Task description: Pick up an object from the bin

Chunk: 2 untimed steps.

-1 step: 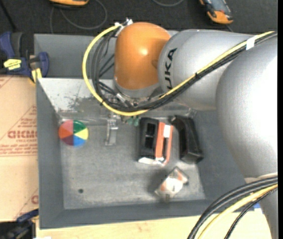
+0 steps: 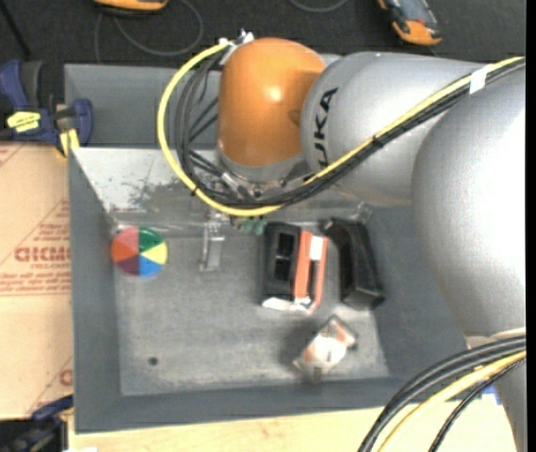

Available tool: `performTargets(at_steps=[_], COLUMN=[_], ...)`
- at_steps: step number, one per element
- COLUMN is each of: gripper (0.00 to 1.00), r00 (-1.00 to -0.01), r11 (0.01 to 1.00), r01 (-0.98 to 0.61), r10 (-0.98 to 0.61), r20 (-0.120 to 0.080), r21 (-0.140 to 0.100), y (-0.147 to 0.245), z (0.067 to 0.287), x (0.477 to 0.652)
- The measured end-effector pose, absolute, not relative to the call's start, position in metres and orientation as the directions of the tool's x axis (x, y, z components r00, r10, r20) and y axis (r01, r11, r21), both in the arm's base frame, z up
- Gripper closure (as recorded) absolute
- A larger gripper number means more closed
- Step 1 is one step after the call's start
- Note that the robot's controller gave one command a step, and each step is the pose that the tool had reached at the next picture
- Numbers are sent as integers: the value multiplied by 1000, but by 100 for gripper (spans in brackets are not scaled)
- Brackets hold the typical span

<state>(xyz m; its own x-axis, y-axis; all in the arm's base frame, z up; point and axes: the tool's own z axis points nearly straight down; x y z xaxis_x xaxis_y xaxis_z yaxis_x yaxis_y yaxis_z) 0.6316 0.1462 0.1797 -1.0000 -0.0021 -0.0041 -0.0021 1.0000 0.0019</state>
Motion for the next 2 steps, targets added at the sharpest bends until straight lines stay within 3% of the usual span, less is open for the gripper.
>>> performTargets(at_steps=[1, 2], gripper=[0, 0], r00=[-978, -955], r11=[978, 955], r01=[-209, -295], r10=[-209, -295], r20=[-13, -1], r21=[-1, 1], y=[163, 184], z=[136, 122], x=[644, 647])
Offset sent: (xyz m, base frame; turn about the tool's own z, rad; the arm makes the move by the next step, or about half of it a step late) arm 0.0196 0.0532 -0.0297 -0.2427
